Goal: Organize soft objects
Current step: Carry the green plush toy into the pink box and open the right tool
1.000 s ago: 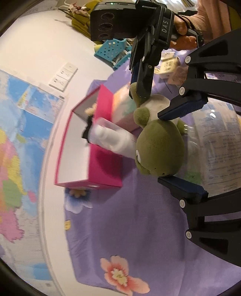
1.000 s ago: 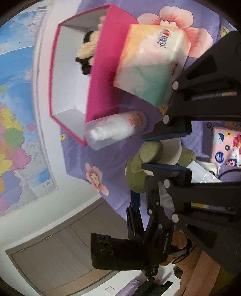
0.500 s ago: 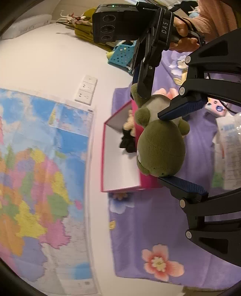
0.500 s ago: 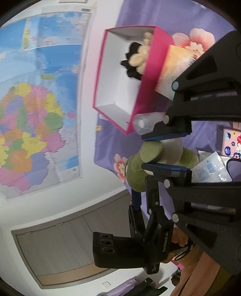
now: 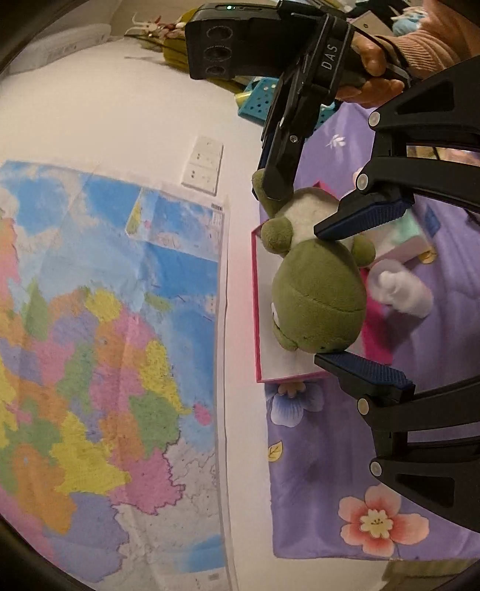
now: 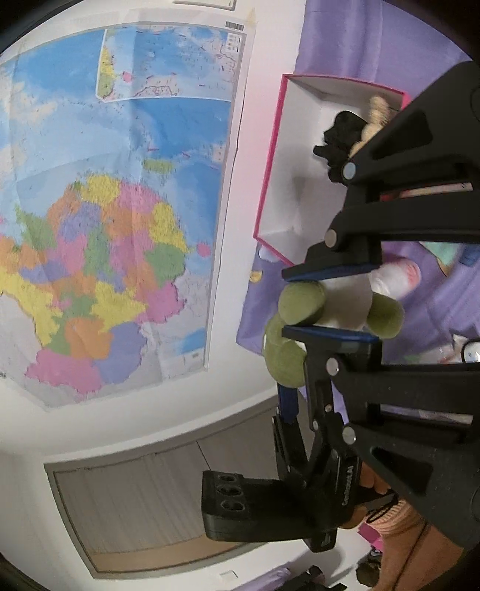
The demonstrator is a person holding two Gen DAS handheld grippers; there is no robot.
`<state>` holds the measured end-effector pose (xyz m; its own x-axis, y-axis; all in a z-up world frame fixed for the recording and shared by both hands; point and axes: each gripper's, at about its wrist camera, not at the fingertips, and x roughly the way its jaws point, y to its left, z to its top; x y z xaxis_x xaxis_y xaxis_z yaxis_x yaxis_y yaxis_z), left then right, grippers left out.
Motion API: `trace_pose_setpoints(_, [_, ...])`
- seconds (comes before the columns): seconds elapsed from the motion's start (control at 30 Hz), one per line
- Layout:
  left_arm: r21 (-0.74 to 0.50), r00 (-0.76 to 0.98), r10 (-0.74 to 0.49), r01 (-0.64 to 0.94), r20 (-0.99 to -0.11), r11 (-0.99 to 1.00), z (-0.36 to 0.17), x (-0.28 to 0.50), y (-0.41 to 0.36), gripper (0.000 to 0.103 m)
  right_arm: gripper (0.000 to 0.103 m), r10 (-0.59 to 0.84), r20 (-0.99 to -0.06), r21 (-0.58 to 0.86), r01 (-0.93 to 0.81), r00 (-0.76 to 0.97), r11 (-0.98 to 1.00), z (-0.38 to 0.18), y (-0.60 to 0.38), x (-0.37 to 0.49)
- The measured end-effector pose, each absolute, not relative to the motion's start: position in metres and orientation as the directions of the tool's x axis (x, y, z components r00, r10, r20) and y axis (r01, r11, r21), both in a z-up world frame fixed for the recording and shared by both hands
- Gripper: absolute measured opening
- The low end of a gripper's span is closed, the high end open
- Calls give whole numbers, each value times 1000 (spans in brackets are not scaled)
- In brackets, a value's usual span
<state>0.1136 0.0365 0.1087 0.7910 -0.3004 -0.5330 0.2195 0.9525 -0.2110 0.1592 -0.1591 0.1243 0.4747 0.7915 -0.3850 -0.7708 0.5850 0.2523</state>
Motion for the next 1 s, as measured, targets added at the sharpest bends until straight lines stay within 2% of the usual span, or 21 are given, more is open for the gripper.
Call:
trace_pose_setpoints(0.63, [-228, 691, -220, 82, -689, 970, 41, 209, 43, 62, 28, 684, -547, 345, -615, 482, 709, 47, -134, 265])
trace_pose_setpoints(0.77, [-238, 694, -213, 62, -688, 969, 39, 207, 49, 62, 41, 646, -608, 356, -568, 461, 742, 31, -131, 276])
trace_pose_setpoints(1.0, [-231, 736, -198, 57, -648, 971, 49, 180, 53, 62, 41, 661, -591, 375, -568, 462, 732, 34, -151, 262])
